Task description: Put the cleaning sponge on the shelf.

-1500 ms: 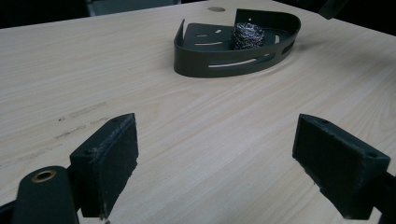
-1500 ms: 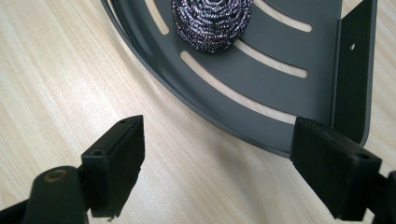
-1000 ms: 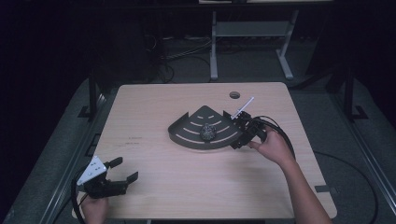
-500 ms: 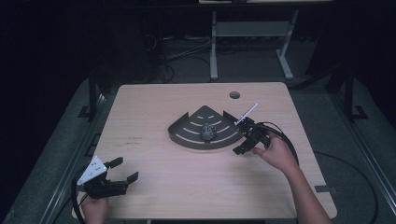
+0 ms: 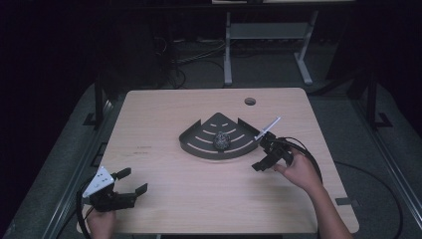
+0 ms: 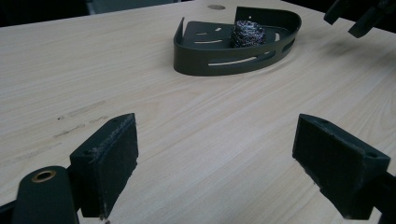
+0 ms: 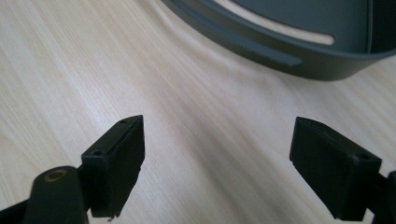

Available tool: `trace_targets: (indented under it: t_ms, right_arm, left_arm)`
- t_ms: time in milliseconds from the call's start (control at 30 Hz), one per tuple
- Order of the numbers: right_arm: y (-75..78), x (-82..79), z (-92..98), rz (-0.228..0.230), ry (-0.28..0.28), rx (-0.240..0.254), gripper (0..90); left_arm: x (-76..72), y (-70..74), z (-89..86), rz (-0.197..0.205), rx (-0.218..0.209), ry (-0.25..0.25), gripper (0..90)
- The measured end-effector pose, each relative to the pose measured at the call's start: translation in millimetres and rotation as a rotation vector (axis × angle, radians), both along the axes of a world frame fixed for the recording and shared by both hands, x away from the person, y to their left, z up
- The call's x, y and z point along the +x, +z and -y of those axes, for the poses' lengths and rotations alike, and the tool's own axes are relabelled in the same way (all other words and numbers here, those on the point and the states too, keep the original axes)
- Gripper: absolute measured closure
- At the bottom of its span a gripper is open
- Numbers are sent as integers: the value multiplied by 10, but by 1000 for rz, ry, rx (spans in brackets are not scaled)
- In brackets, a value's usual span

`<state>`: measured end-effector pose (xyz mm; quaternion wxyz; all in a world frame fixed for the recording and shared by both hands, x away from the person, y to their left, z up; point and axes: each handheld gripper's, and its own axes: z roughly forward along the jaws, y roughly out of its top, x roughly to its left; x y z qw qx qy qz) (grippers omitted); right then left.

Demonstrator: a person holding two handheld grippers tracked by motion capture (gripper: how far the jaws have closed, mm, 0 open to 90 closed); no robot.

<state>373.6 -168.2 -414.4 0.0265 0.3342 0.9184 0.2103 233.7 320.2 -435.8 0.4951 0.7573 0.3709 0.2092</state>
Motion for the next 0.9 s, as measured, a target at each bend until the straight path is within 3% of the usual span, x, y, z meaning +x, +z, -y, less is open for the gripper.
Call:
trace_targets:
  t_ms: [900]
  right_arm:
    - [-90,-413,235,32,-1,12,176]
  left_arm:
    - [-4,-3,16,-5,2,-3,137]
